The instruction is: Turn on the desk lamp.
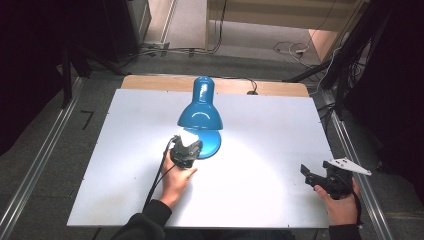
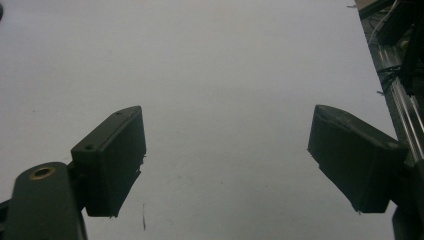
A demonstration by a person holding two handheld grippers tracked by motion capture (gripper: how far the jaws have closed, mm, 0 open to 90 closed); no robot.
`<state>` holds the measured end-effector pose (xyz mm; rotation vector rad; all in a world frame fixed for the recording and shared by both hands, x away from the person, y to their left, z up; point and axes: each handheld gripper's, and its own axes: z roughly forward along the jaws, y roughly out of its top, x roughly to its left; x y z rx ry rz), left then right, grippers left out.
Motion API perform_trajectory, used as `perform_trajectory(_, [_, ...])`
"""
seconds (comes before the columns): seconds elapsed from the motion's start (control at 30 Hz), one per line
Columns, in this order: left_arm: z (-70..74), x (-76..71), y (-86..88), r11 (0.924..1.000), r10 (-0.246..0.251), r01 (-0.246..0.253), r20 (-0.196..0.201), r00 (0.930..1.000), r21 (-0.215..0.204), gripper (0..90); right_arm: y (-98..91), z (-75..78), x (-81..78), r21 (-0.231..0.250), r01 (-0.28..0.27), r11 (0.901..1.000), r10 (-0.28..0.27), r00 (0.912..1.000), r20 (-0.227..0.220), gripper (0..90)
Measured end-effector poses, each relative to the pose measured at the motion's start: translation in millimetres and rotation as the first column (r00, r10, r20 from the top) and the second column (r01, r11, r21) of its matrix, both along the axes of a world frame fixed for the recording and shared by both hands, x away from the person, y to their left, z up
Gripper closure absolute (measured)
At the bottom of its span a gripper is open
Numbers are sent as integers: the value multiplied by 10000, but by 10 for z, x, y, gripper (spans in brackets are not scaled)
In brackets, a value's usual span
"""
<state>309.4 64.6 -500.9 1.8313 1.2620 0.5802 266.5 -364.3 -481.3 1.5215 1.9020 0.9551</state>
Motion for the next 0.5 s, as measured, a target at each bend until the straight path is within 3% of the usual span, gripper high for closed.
perform_trajectory(0.07, [2,-13,-28,9998,8,-10,93,10000,180,900,-1,1,-1,9,2,10000,-2,10000,1,140])
perform_trajectory(0.2, [3,-2,14,9999,-16,15,-67,10000,-171,900,-3,3,0,15,-36,10000,36,10000,52,140])
perform_trajectory(0.27, [8,-12,25,9999,-29,28,-77,10000,-128,900,-6,1,3,40,-21,10000,21,10000,16,140])
perform_trajectory(0.5, [66,-61,101,9989,7,2,184,9998,-463,890,-16,0,8,58,-25,10000,25,10000,15,140])
